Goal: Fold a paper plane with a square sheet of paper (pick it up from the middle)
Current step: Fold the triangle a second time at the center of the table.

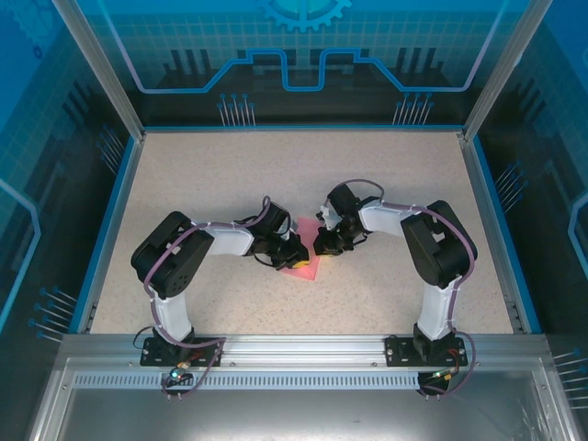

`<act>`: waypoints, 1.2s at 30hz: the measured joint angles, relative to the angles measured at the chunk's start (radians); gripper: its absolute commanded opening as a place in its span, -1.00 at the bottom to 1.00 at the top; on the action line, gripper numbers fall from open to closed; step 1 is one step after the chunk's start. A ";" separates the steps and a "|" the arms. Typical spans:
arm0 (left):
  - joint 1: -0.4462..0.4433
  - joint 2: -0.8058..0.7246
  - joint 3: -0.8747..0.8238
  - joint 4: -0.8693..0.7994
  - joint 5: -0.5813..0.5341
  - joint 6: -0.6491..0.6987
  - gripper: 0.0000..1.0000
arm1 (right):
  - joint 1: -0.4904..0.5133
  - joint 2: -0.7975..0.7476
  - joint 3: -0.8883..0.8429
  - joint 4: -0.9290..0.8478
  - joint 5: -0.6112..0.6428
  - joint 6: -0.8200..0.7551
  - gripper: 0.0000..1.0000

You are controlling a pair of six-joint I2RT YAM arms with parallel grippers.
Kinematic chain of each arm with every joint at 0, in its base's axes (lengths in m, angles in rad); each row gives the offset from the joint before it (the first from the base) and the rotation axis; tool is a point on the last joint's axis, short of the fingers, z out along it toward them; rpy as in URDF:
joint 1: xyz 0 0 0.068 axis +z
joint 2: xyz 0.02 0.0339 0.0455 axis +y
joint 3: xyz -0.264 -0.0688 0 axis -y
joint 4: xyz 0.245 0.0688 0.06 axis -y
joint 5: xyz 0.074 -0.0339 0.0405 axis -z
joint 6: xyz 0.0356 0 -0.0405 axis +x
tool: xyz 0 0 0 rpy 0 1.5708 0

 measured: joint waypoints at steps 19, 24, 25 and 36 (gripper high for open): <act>-0.011 0.014 0.058 -0.113 -0.042 0.002 -0.90 | 0.005 -0.087 0.012 -0.039 0.133 0.015 -0.67; -0.013 0.013 0.060 -0.116 -0.049 0.002 -0.91 | 0.029 -0.094 0.012 -0.040 0.137 0.003 -0.77; -0.014 0.013 0.060 -0.116 -0.049 0.002 -0.91 | 0.037 -0.093 0.013 -0.039 0.134 0.000 -0.78; -0.016 0.013 0.065 -0.127 -0.057 -0.001 -0.91 | 0.067 -0.017 0.026 -0.039 0.126 -0.005 -0.83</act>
